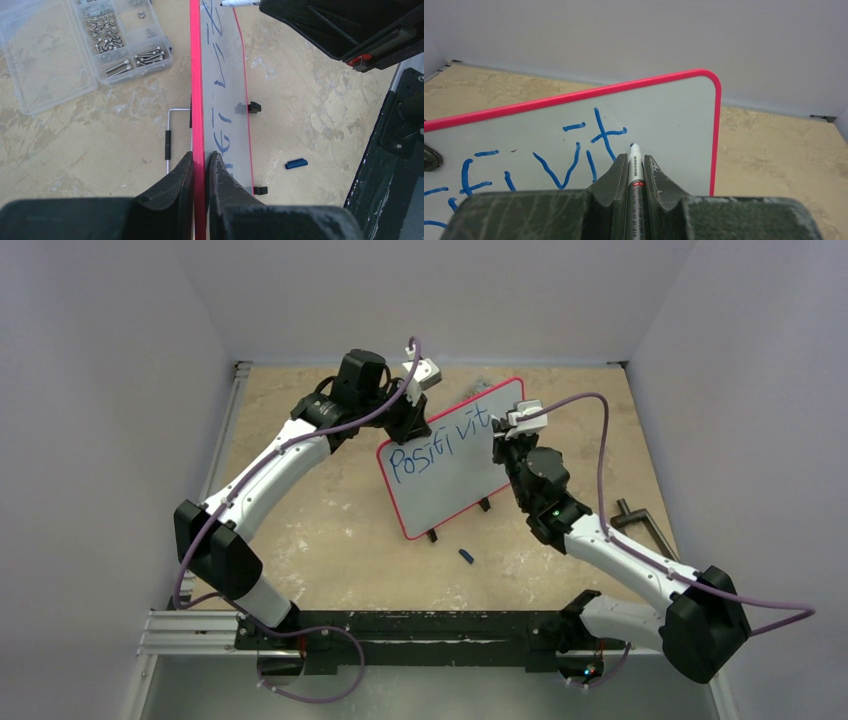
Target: Write a sentence on the whiteboard
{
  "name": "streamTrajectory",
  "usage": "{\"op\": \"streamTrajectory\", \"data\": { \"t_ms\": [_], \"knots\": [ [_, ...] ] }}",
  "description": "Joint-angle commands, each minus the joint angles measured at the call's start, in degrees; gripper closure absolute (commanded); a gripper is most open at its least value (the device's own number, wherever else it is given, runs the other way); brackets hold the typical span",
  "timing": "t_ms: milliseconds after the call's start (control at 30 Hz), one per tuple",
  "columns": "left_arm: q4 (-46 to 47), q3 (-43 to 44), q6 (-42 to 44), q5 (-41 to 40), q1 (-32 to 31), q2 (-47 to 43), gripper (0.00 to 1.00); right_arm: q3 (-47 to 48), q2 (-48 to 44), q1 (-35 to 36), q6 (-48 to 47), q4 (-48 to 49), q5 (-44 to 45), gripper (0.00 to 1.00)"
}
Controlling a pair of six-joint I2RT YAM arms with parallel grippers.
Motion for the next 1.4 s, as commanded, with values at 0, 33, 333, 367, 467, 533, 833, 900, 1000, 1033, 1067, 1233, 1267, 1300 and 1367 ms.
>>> {"op": "streamTrajectory", "data": {
  "t_ms": [0, 33, 333, 367, 467, 533, 833, 900, 1000, 1033, 1067, 1233, 1267, 1300, 1367],
  "knots": [
    [-7.7, -2.7, 6.5, -2.2, -0.9, 1.1, 1.0, 3.3, -0.3, -0.6, -1.3, 3.8, 1.0, 1.0],
    [-7.7, -2.7, 6.5, -2.2, -0.9, 1.1, 1.0, 3.4, -0.2, -0.7, -1.4, 4.0, 1.0, 1.0],
    [-7.7, -2.7, 6.6, -2.3, -0.9, 1.0, 1.0, 4.3, 0.7, -1.3, -1.9, 4.2, 0.3, 1.0],
    [-7.8, -2.7, 6.6, -2.3, -0.9, 1.0, 1.0, 4.5, 0.8, -1.4, -2.0, 4.2, 0.3, 1.0],
    [-7.8, -2.7, 6.6, -2.4, -0.9, 0.9, 1.0, 5.2, 1.2, -1.7, -2.2, 4.2, -0.1, 1.0],
    [-7.8, -2.7, 6.6, -2.4, -0.9, 0.9, 1.0, 5.6, 1.5, -1.8, -2.4, 4.2, -0.2, 1.0],
    [-7.8, -2.7, 6.6, -2.5, -0.9, 0.9, 1.0, 6.5, 3.2, -2.5, -2.4, 4.9, -0.9, 1.0],
    [-8.0, -2.6, 6.7, -2.5, -0.9, 0.8, 1.0, 6.5, 3.5, -2.8, -2.4, 4.9, -1.2, 1.0],
    [-8.0, -2.7, 6.7, -2.5, -0.9, 0.8, 1.0, 6.2, 3.7, -3.1, -2.3, 4.9, -1.5, 1.0],
    [-8.0, -2.6, 6.7, -2.5, -0.9, 0.8, 1.0, 6.0, 3.7, -3.1, -2.2, 5.0, -1.5, 1.0],
    [-8.0, -2.7, 6.7, -2.5, -1.0, 0.8, 1.0, 5.8, 3.7, -3.1, -2.0, 5.0, -1.6, 1.0],
    [-8.0, -2.7, 6.7, -2.5, -0.9, 0.8, 1.0, 4.5, 3.6, -3.1, -1.2, 5.3, -1.8, 1.0],
    [-7.9, -2.6, 6.7, -2.5, -0.9, 0.9, 1.0, 4.2, 3.6, -3.2, -1.1, 5.3, -1.7, 1.0],
    [-7.9, -2.6, 6.7, -2.6, -0.9, 0.9, 1.0, 4.0, 3.5, -3.2, -1.0, 5.3, -1.7, 1.0],
    [-8.0, -2.6, 6.7, -2.5, -0.9, 1.0, 1.0, 3.6, 3.5, -3.2, -0.9, 5.4, -1.8, 1.0]
  ]
}}
